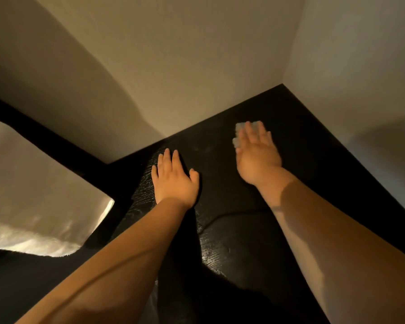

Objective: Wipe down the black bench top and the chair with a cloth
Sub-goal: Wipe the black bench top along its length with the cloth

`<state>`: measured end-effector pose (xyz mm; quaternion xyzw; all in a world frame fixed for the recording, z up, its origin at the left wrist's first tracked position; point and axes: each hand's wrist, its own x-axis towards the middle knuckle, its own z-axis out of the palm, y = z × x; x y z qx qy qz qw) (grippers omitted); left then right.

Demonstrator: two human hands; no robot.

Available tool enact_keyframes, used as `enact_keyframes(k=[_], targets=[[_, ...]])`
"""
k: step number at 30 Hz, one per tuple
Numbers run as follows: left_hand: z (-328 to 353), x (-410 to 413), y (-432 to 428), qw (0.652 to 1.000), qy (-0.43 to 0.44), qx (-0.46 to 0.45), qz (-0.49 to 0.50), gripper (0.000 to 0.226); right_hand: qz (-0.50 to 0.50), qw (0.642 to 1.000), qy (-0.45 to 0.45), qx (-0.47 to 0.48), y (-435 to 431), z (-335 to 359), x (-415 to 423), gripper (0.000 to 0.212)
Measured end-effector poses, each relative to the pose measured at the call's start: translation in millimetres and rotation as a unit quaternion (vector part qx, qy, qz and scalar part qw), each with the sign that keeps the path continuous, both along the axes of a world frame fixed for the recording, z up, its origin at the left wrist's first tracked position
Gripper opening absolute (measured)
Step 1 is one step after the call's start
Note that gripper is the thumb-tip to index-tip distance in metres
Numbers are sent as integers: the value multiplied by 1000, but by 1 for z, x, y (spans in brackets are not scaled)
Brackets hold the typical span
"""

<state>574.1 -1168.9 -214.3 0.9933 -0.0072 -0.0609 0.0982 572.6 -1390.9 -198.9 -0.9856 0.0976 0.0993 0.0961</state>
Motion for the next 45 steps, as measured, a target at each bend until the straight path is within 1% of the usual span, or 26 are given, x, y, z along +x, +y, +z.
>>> enact_keyframes(k=[3,5,7,10,12,13,14,15,18,20,21,22,23,25,27,29,31,33,34,36,38,41,43,45], targets=[[-1,1,0,1000,20,21,-11,79,165,986,-16,24,37,-5,-10,61],[-1,2,1,999,27,31,-16,79,220,975,-8,39,34,-5,-4,59],[-2,2,0,999,26,35,-19,80,195,980,-10,38,15,-4,11,59],[-3,3,1,999,21,35,-17,81,80,997,10,18,-11,-2,40,61],[-4,4,1,999,20,38,-19,81,19,1000,18,13,-7,-1,54,63],[-4,4,1,999,21,37,-20,81,7,1000,14,11,3,-1,58,64],[-4,4,1,999,22,35,-19,80,18,1000,7,12,16,-1,60,66],[-4,4,1,999,22,34,-19,80,50,999,-1,17,32,-1,60,66],[-7,6,2,999,22,41,-24,81,189,981,1,53,75,-3,53,64],[-7,5,3,999,22,41,-26,80,252,965,13,65,78,-3,53,62],[-7,5,3,999,21,38,-26,80,261,963,14,59,71,-4,57,61],[-7,5,2,999,21,35,-26,81,249,967,12,53,59,-4,62,61],[-6,6,2,999,22,32,-25,81,215,975,9,50,45,-4,67,60],[-6,6,2,999,20,29,-24,81,126,991,9,36,23,-2,75,60],[-6,7,3,999,19,29,-24,81,77,997,12,30,25,-2,77,60],[-6,6,2,999,19,30,-22,83,92,995,10,44,42,0,70,61],[-6,5,2,999,18,30,-23,83,155,986,-7,55,55,-3,61,60],[-6,6,2,999,17,31,-24,82,200,978,-7,62,49,-5,58,59],[-7,6,2,999,16,32,-23,82,203,977,-1,63,41,-4,60,59],[-5,6,2,999,17,34,-23,82,163,985,9,51,17,-2,66,59],[-4,5,1,999,17,36,-20,82,89,995,18,29,-7,-1,74,61],[-4,6,0,999,17,37,-19,82,14,999,37,2,-4,2,79,62],[-5,6,1,999,16,35,-19,83,20,999,30,13,24,4,76,64],[-5,6,1,999,16,35,-21,84,87,994,23,60,60,6,69,66]])
